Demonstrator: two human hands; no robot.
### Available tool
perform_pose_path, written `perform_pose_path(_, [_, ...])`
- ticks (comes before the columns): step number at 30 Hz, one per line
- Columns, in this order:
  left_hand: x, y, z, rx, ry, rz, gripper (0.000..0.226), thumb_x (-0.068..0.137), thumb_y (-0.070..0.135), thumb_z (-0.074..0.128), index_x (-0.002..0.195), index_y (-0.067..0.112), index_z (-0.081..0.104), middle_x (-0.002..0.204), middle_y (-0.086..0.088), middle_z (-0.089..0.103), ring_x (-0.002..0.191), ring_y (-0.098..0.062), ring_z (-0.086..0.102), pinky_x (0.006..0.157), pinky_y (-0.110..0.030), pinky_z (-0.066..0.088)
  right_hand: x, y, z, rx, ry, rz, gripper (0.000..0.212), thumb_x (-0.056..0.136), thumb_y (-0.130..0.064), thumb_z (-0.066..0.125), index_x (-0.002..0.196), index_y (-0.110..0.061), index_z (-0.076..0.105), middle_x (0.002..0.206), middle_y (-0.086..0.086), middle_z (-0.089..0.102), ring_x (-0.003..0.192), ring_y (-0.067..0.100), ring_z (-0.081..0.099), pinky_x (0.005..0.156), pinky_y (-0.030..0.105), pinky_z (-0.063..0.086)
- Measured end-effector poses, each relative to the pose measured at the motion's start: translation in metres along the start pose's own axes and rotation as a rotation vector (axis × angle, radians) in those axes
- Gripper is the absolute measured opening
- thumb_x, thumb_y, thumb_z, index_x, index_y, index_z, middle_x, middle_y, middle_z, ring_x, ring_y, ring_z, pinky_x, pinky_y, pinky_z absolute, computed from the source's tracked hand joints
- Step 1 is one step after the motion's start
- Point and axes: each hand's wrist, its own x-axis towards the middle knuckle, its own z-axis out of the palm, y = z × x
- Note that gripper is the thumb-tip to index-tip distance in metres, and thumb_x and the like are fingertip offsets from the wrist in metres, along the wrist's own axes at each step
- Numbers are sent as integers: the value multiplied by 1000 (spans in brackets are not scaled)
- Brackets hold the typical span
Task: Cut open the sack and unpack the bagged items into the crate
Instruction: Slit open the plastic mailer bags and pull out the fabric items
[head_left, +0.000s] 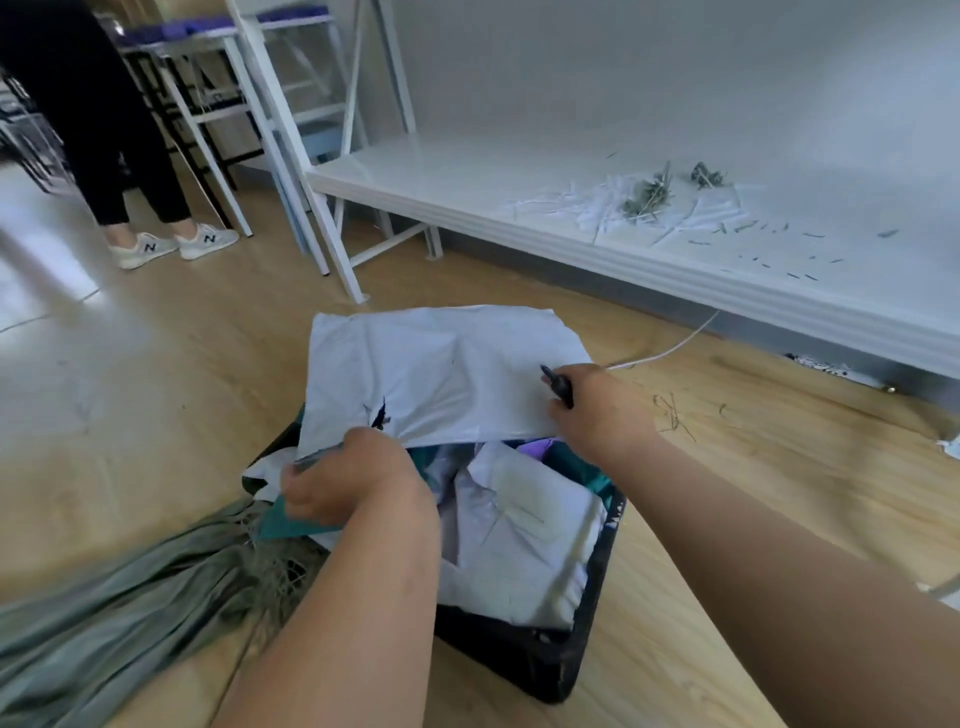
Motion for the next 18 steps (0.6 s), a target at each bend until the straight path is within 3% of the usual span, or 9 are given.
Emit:
perform_pose_path(1, [5, 6, -2, -63, 39, 140, 63, 76, 16, 56, 137, 7, 41, 142, -11, 40, 125, -34, 45, 103, -39, 41, 6, -1, 2, -22, 34, 47, 31, 93, -20, 47, 122, -24, 57, 129, 12, 51, 120, 33, 47, 86, 38, 45])
perform_pose_path(3, [9, 20, -3, 122, 44, 461, 61, 78, 14, 59, 137, 16, 42, 145, -8, 36, 127, -31, 40, 100, -41, 36, 20, 1, 3, -22, 63, 172, 41, 93, -19, 45, 132, -28, 52, 132, 16, 50, 126, 35, 42, 97, 41, 42])
perform_pose_path(6, [32, 23, 6, 621, -213, 732, 58, 84, 19, 61, 138, 28, 40, 153, -7, 24, 138, -31, 26, 108, -52, 26, 31, 7, 7, 134, -43, 281, 43, 90, -9, 49, 131, -21, 56, 116, 15, 60, 103, 32, 58, 89, 39, 51])
perform_pose_path(8, [58, 23, 8, 886, -343, 662, 64, 88, 30, 59, 144, 36, 29, 156, -8, 16, 140, -33, 22, 110, -54, 24, 33, 5, 16, 212, -51, 306, 42, 90, -4, 50, 128, -19, 60, 113, 13, 62, 94, 30, 61, 86, 40, 54])
perform_pose_path(11, [96, 18, 4, 979, -498, 441, 64, 93, 25, 54, 147, 38, 23, 152, -10, 24, 127, -33, 42, 97, -49, 38, 43, -2, 28, 156, 60, 251, 28, 94, -11, 51, 118, -10, 64, 112, 17, 64, 85, 28, 58, 73, 32, 48])
perform_pose_path(13, [114, 14, -2, 968, -621, 455, 51, 94, 13, 48, 140, 32, 40, 140, -8, 44, 112, -27, 53, 84, -38, 46, 52, -14, 31, 11, 112, 206, 25, 97, -22, 50, 110, -7, 66, 105, 18, 62, 73, 25, 53, 62, 27, 40])
perform_pose_path(15, [125, 18, -3, 1085, -722, 512, 37, 93, 11, 44, 124, 25, 58, 126, -3, 59, 101, -23, 56, 79, -30, 43, 61, -30, 29, -115, 131, 162, 26, 96, -25, 51, 109, -9, 67, 107, 18, 61, 79, 29, 56, 66, 30, 43])
perform_pose_path(18, [130, 31, 5, 1305, -763, 605, 31, 92, 15, 48, 117, 21, 64, 123, -3, 59, 109, -26, 54, 78, -30, 38, 76, -54, 28, -258, 101, 176, 23, 90, -20, 56, 107, -14, 70, 104, 13, 65, 87, 29, 59, 71, 33, 47])
